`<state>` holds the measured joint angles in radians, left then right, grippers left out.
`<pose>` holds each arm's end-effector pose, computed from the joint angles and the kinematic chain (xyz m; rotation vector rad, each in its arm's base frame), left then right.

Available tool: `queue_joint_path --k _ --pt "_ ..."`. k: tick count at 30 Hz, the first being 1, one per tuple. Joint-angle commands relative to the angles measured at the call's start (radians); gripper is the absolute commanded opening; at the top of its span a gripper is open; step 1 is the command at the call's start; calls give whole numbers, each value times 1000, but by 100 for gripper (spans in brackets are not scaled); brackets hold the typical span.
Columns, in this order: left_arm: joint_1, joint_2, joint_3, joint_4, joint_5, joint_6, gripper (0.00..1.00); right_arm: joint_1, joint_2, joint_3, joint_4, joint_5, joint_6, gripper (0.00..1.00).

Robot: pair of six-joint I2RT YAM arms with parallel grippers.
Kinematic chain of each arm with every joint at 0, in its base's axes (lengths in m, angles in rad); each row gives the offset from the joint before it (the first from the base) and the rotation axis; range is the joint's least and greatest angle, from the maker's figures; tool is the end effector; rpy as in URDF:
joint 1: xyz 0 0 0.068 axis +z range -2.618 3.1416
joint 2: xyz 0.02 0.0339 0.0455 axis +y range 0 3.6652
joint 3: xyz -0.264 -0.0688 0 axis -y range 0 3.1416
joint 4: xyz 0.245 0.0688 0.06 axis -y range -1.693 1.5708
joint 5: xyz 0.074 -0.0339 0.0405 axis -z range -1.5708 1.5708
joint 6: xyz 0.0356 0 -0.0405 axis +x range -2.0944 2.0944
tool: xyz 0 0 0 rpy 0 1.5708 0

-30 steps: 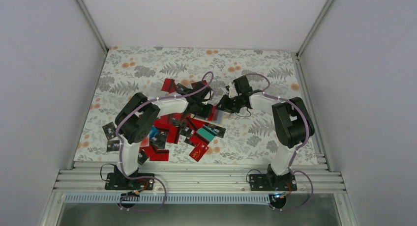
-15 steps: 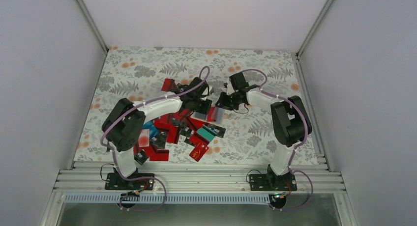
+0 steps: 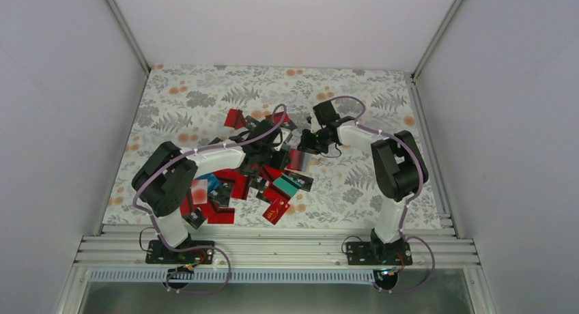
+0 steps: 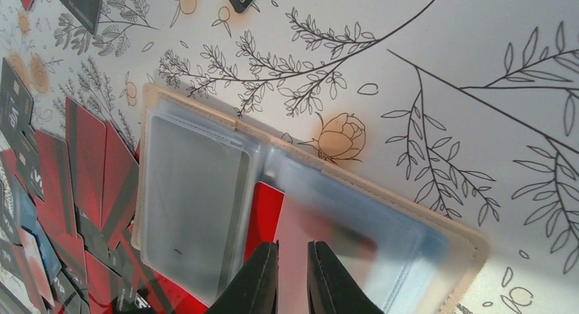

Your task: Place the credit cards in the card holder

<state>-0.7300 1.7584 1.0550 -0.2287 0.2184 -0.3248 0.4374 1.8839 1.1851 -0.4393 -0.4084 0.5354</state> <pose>0.2629 -0.2456 0.1728 0.6187 2.5411 -0.6826 0.3312 0.1705 0.1562 0.0100 2.8413 0.8112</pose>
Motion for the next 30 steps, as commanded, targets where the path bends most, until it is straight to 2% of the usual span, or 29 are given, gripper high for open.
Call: queue_joint_path --k 1,6,12,18,27,30 --pt "-10 1 -25 116 33 15 37 15 19 33 -14 10 -3 15" --pt "-54 43 26 93 2 35 41 6 -14 32 -33 65 -26 17" --pt "-83 137 127 -17 -141 12 44 -39 -86 -4 -39 107 -45 22" --pt "-119 202 195 -87 -240 -1 50 -84 -132 -63 -21 94 -65 22" --pt "-156 264 264 -150 -307 -16 50 -118 -152 -115 8 62 -87 22" --pt "-170 281 288 -173 -339 -20 45 -126 -153 -127 16 53 -90 21"
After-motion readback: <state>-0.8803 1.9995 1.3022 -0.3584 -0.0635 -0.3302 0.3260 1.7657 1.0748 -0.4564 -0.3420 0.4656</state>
